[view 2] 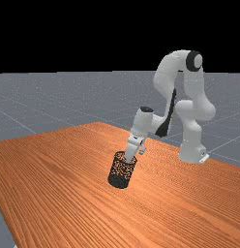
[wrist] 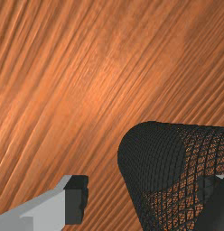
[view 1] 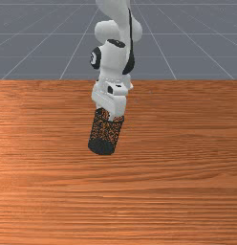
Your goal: Rotate the holder till the hole upward
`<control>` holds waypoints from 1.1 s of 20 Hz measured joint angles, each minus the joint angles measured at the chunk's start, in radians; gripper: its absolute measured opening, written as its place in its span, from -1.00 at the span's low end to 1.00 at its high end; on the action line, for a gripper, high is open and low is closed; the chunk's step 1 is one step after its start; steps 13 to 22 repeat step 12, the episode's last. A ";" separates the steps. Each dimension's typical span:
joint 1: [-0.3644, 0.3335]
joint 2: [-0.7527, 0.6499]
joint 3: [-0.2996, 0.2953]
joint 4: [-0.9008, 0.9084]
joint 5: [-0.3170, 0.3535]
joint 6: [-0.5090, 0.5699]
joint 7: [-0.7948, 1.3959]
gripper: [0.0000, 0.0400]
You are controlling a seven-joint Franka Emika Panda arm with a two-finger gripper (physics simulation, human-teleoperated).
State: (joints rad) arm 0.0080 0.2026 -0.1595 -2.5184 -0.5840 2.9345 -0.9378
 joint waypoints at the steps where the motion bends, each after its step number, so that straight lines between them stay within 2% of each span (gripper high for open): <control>1: -0.109 0.031 0.024 0.025 0.041 0.020 -0.136 0.88; 3: -0.069 0.066 -0.144 0.059 0.129 0.064 -0.186 0.96; 4: -0.135 0.083 -0.126 0.085 0.167 0.070 -0.256 0.98; 5: 0.003 0.091 -0.291 0.097 0.132 0.044 -0.057 0.98; 6: -0.054 0.082 -0.226 0.097 0.221 0.018 -0.104 0.99; 8: -0.010 0.073 -0.254 0.084 0.189 0.018 -0.054 1.00; 9: 0.033 0.074 -0.293 0.081 0.143 0.021 -0.006 1.00; 10: 0.005 0.068 -0.255 0.078 0.187 0.015 -0.043 1.00; 12: 0.007 0.049 -0.252 0.076 0.199 -0.005 -0.058 1.00; 22: 0.007 0.049 -0.252 0.076 0.199 -0.005 -0.058 1.00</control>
